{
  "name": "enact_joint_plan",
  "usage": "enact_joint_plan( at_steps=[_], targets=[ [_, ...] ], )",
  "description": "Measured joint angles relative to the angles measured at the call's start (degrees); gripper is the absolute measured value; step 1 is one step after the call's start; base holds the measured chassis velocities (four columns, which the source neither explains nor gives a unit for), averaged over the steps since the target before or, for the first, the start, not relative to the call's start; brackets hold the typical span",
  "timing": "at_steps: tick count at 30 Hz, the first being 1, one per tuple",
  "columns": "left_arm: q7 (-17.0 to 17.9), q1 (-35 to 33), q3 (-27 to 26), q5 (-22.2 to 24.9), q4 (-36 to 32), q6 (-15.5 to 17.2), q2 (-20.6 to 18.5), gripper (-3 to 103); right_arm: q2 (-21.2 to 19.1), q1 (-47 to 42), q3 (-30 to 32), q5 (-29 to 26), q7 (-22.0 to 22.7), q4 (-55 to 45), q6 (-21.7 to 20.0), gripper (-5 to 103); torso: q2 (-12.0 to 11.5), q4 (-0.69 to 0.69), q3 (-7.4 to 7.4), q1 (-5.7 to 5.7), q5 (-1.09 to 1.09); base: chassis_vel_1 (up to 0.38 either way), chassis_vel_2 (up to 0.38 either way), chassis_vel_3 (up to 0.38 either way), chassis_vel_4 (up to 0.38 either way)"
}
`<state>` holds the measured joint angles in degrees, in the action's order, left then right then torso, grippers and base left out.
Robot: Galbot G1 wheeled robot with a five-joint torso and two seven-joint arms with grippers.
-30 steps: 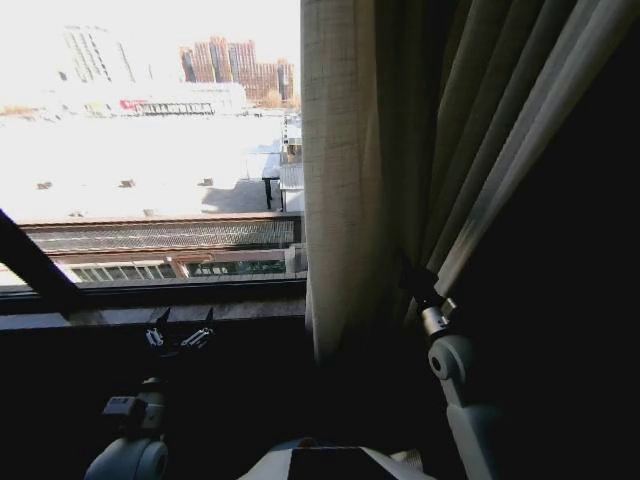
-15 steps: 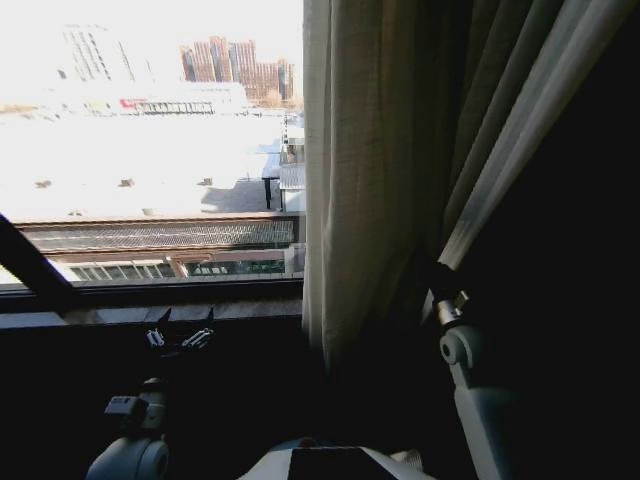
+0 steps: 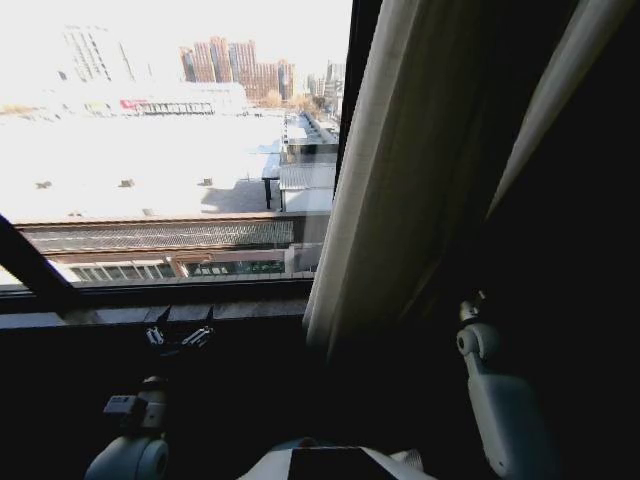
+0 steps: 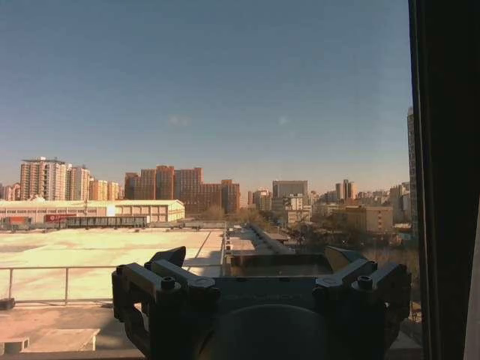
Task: Open the curtains by pulling them apart, changing their state from closed to fully open.
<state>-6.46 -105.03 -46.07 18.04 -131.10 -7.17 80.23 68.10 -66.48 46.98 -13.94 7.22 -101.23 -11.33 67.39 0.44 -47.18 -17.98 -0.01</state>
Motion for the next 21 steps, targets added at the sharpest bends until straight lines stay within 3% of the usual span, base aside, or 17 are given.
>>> enact_joint_plan(
  at_steps=[21],
  targets=[
    [0.0,-0.2,-0.1,0.1,-0.4,0.5,0.3,100,-6.0,10.0,4.3,-2.1,2.3,14.5,-1.3,0,0.0,0.0,0.0,0.0,-0.01,0.0,0.0,0.0,0.0]
  ],
)
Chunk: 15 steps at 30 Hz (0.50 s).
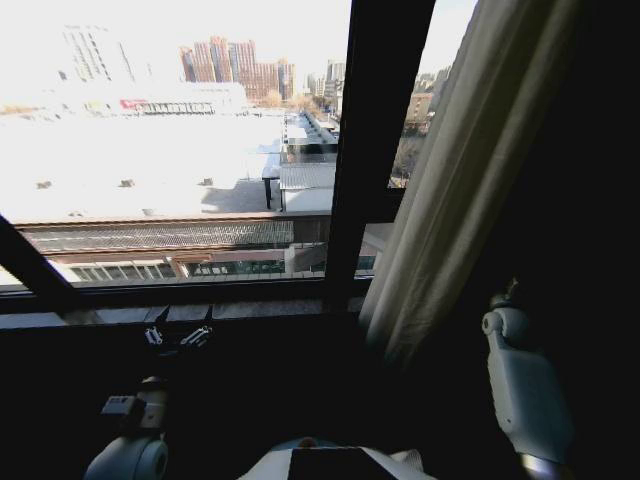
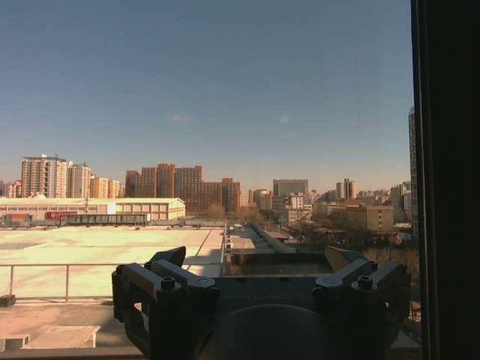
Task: Open the curtains by pulling them apart, changing their state from closed to fully open.
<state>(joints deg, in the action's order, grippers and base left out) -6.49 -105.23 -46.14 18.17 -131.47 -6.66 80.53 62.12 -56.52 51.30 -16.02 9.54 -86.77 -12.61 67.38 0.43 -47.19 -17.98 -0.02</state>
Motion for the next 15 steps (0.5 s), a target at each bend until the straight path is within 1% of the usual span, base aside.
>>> enact_joint_plan(
  at_steps=[1,2,6,11,15],
  targets=[
    [0.0,-0.1,-0.1,0.0,0.1,-0.1,0.0,100,-0.8,1.2,0.0,-1.1,0.4,1.6,-0.6,0,0.0,-0.01,0.0,0.0,0.01,0.0,0.0,0.0,0.0],
    [0.0,-0.1,-0.1,0.0,0.1,-0.1,0.0,100,-0.8,1.2,0.0,-1.1,0.4,1.6,-0.6,0,0.0,-0.01,0.0,0.0,0.01,0.0,0.0,0.0,0.0],
    [0.0,-0.1,-0.2,0.0,0.2,-0.1,0.0,100,-3.0,4.3,-0.2,-2.7,0.9,6.5,-1.7,0,0.0,-0.01,0.0,-0.01,0.02,0.0,0.0,0.0,0.0],
    [0.0,-0.1,-0.2,0.0,0.3,-0.2,0.0,100,-4.3,5.8,-0.1,-3.3,1.5,9.0,-1.9,0,0.0,0.0,0.0,-0.01,0.02,0.0,0.0,0.0,0.0],
    [0.0,-0.1,-0.1,0.0,0.4,-0.3,0.1,100,-5.3,7.3,0.0,-3.4,2.8,11.8,-2.0,0,0.0,-0.01,0.0,-0.01,0.02,0.0,0.0,0.0,0.0]
  ],
)
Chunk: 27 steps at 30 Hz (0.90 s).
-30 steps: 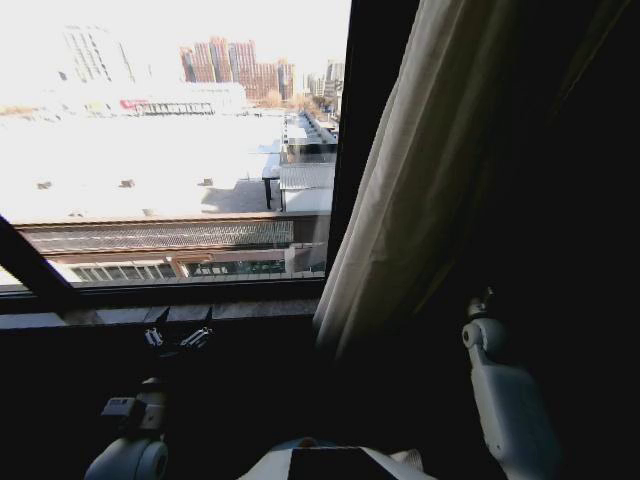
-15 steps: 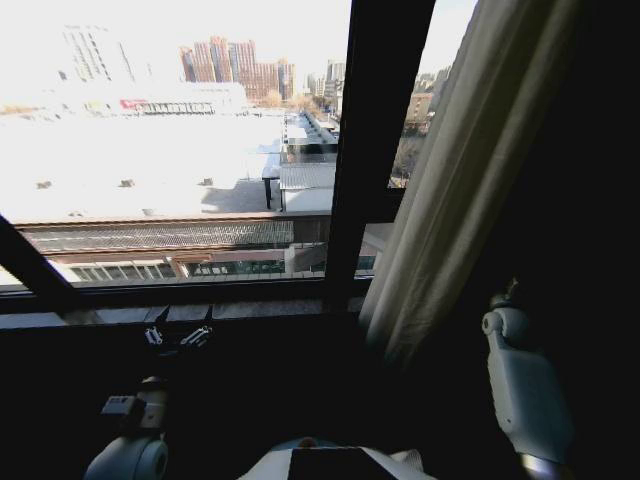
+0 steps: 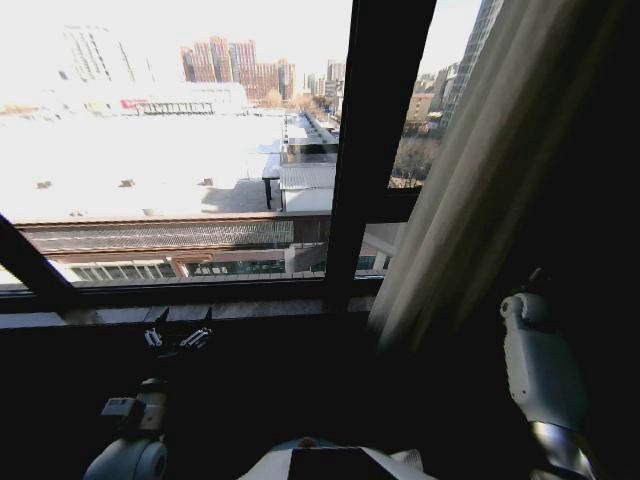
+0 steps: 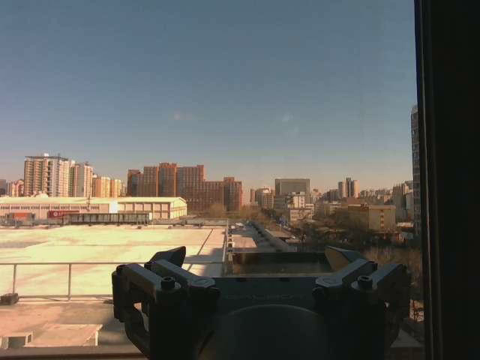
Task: Open the curtains by pulling them apart, changing their state from closed to fully open.
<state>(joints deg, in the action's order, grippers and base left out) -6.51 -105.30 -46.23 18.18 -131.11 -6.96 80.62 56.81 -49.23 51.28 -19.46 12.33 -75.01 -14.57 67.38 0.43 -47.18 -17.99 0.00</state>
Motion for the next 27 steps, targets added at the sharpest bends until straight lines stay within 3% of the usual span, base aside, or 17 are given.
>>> enact_joint_plan(
  at_steps=[3,12,13,14,15,16,17,21,23,25,26,27],
  targets=[
    [0.0,0.2,0.2,0.0,0.1,0.0,0.1,100,-0.7,0.5,-0.5,0.0,2.6,1.7,-0.1,0,0.0,0.0,0.0,0.0,0.02,0.0,0.0,0.0,0.0],
    [0.0,0.2,0.1,0.0,-0.4,0.0,0.0,100,2.5,-2.5,-0.5,0.1,2.0,-0.1,-0.5,-3,0.0,-0.02,0.01,0.0,0.05,0.0,0.0,0.0,0.0],
    [0.0,0.2,0.1,0.0,-0.4,0.1,0.0,100,3.0,-3.2,-0.7,0.3,1.6,0.1,-0.9,1,0.0,0.04,-0.03,0.0,-0.18,0.0,0.0,0.0,0.0],
    [0.0,0.2,0.1,0.0,-0.4,0.1,0.0,100,3.0,-3.2,-0.7,0.3,1.6,0.1,-0.9,1,0.0,0.04,-0.03,0.0,-0.18,0.0,0.0,0.0,0.0],
    [0.0,0.2,-0.1,0.0,-0.5,0.1,-0.1,100,3.4,-3.6,-0.7,0.8,1.2,-0.5,-1.0,7,0.0,0.07,-0.05,0.0,-0.37,0.0,0.0,0.0,0.0],
    [-0.2,0.1,0.0,0.0,-0.4,0.1,-0.1,100,3.6,-3.8,-0.7,1.2,1.1,-1.7,-0.9,12,0.0,0.05,-0.04,-0.01,-0.1,0.014,0.008,-0.071,-0.02],
    [-0.2,0.1,0.0,0.0,-0.4,0.1,-0.1,100,3.6,-3.8,-0.7,1.2,1.1,-1.7,-0.9,12,0.0,0.05,-0.04,-0.01,-0.1,0.014,0.008,-0.071,-0.02],
    [-0.2,0.1,0.1,0.0,-0.4,0.1,0.0,100,5.6,-7.4,-1.0,1.6,0.8,-9.7,-1.1,33,0.0,0.02,-0.02,-0.01,-0.06,-0.033,-0.011,0.035,0.003],
    [-0.1,0.1,0.1,0.0,-0.4,0.1,0.0,100,5.9,-8.0,-1.1,1.6,0.8,-10.8,-1.2,33,0.0,0.02,-0.02,-0.01,-0.05,0.0,0.0,0.0,0.0],
    [-0.1,0.1,0.2,-0.1,-0.4,0.1,0.1,100,6.9,-10.0,-1.7,1.6,0.7,-15.1,-1.5,44,0.0,0.02,0.0,-0.01,0.0,0.0,0.0,0.0,0.0],
    [-0.1,0.1,0.2,-0.1,-0.3,0.1,0.1,100,7.4,-10.8,-1.9,1.6,0.7,-16.9,-1.7,44,0.0,0.02,0.0,0.0,0.0,0.0,0.0,0.0,0.0],
    [-0.1,0.1,0.2,-0.2,-0.3,0.1,0.2,100,8.2,-12.5,-2.4,1.5,0.7,-21.3,-2.3,55,0.0,0.01,0.0,0.01,-0.01,0.0,0.0,0.0,0.0]
  ],
)
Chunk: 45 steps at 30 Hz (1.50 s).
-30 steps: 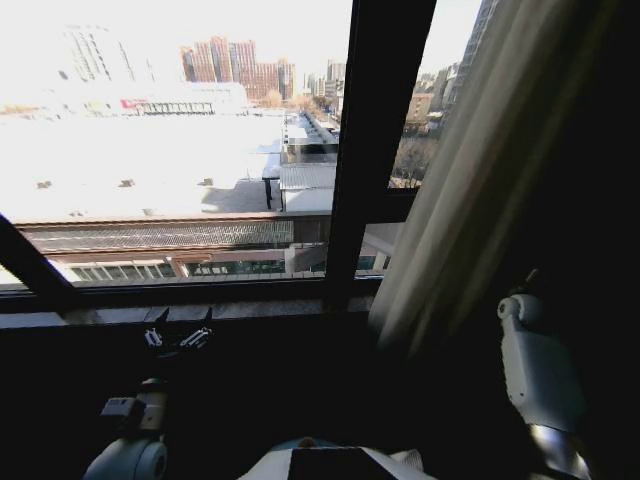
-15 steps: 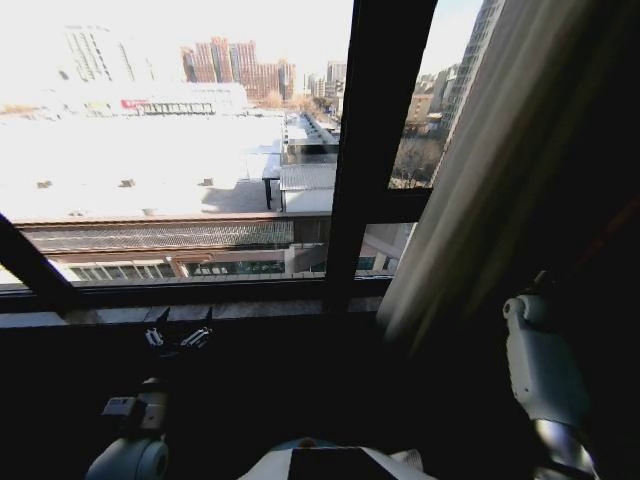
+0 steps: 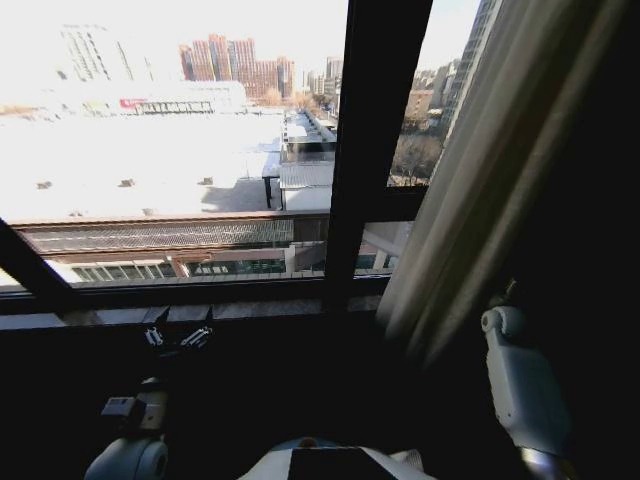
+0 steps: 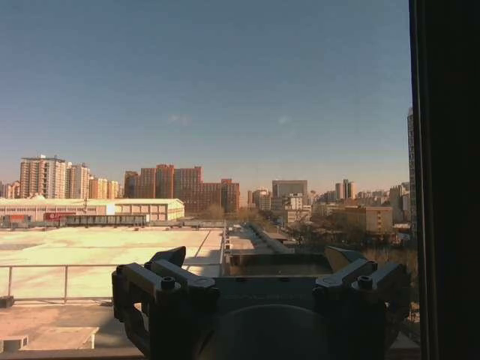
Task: Open the curtains by pulling them apart, changing their state from closed to fully open.
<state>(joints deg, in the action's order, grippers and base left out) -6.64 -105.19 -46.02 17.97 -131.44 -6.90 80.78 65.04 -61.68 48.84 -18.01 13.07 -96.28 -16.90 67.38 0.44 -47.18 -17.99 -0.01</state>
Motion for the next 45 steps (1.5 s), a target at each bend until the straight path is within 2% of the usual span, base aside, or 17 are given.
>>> enact_joint_plan(
  at_steps=[3,6,8,12,21,26,29,35,45],
  targets=[
    [0.0,-0.1,0.0,0.0,0.0,0.0,0.0,100,0.5,-1.4,-0.4,-0.3,0.0,-3.8,-0.9,61,0.0,0.0,0.0,0.0,0.01,0.0,0.0,0.0,0.0],
    [0.0,0.0,-0.1,0.0,0.2,0.0,0.0,100,0.8,-5.2,-1.6,-2.8,-1.3,-12.8,-3.5,77,0.0,0.0,0.0,-0.01,0.01,0.0,0.0,0.0,0.0],
    [0.0,0.0,-0.1,0.0,0.3,0.0,0.0,100,0.9,-6.2,-2.0,-3.4,-2.0,-14.9,-4.1,77,0.0,0.0,0.0,0.0,0.01,0.0,0.0,0.0,0.0],
    [0.0,0.2,0.1,0.0,0.5,-0.1,0.0,100,1.8,-10.4,-4.5,-5.0,-5.5,-23.6,-7.0,97,0.0,0.0,0.0,0.0,0.02,0.0,0.0,0.0,0.0],
    [0.0,0.3,0.2,0.1,0.8,-0.1,-0.1,100,3.4,-12.3,-10.3,-5.1,-6.5,-28.9,-8.0,100,0.0,0.0,0.0,0.0,0.0,0.0,0.0,0.0,0.0],
    [0.0,0.3,0.1,0.2,1.1,-0.2,-0.1,100,3.7,-9.8,-12.7,-1.9,-6.2,-26.8,-7.6,100,0.0,-0.01,0.0,0.0,0.0,0.0,0.0,0.0,0.0],
    [0.0,0.4,0.1,0.2,1.2,-0.2,-0.2,100,3.7,-8.7,-13.0,-0.7,-5.5,-25.4,-7.2,100,0.0,0.0,0.0,0.0,0.0,0.0,0.0,0.0,0.0],
    [0.0,0.7,0.1,0.3,1.6,-0.2,-0.2,100,3.6,-6.4,-12.0,6.2,-4.0,-19.4,-2.9,100,0.0,0.0,-0.01,0.0,-0.01,0.0,0.0,0.0,0.0],
    [0.1,0.8,0.2,0.2,2.1,-0.3,-0.2,100,3.8,-8.7,-8.8,6.7,-1.4,-18.0,-1.6,100,0.0,0.01,-0.01,0.0,-0.01,0.0,0.0,0.0,0.0]
  ],
)
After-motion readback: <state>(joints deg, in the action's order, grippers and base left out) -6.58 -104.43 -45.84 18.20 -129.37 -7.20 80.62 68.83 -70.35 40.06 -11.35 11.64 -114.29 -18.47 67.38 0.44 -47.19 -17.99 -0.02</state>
